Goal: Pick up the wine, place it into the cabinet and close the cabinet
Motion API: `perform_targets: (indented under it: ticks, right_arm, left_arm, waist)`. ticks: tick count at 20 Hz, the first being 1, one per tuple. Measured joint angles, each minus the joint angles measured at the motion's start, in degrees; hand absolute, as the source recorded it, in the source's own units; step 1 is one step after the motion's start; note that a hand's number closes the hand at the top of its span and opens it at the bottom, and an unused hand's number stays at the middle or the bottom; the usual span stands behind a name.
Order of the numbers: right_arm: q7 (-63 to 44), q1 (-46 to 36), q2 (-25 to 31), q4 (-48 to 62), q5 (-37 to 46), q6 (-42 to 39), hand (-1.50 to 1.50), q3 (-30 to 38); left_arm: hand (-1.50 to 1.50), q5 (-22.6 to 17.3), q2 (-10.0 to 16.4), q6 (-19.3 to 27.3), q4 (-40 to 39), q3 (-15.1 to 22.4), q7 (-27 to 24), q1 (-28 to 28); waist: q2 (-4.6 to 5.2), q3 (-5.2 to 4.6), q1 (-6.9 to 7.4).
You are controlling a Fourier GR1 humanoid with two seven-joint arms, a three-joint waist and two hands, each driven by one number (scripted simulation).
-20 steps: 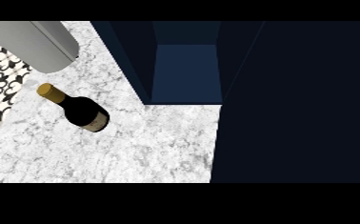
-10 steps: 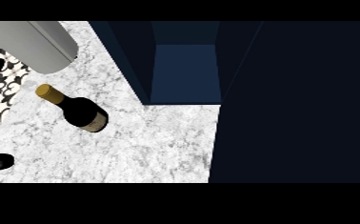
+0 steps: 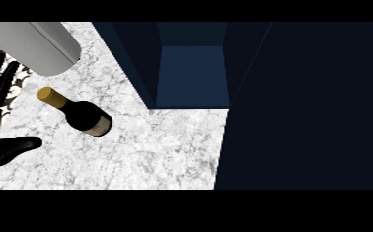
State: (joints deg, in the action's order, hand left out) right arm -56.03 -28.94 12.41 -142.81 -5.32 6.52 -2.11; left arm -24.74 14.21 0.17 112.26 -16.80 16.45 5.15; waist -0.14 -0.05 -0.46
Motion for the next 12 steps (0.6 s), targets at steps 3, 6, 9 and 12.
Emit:
perform_targets:
  ticks: [3,6,9,12]
  right_arm:
    - [-0.51,-1.41,0.21,0.15,0.16,0.18,-1.50,0.44]
    - [-1.55,-2.47,0.49,0.07,0.23,0.47,-1.50,0.57]
    - [-1.93,-3.40,0.65,0.18,0.23,0.59,-1.50,1.14]
    - [-2.01,-3.35,0.72,0.07,0.20,0.73,-1.50,1.68]
  left_arm:
    - [-1.50,0.45,-0.06,-1.98,-2.48,-0.50,-2.20,-1.54]
    - [-1.50,0.97,0.11,-3.08,-5.55,-0.86,-3.51,-1.52]
    - [-1.50,2.47,-0.60,-4.00,-8.65,-0.32,-5.86,-1.85]
    - [-1.50,3.71,-1.45,-4.69,-11.59,0.28,-7.94,-2.21]
  waist:
    - [0.00,0.01,0.13]
    - [-0.02,0.01,0.08]
    - [0.01,0.02,0.07]
    - [0.00,0.01,0.04]
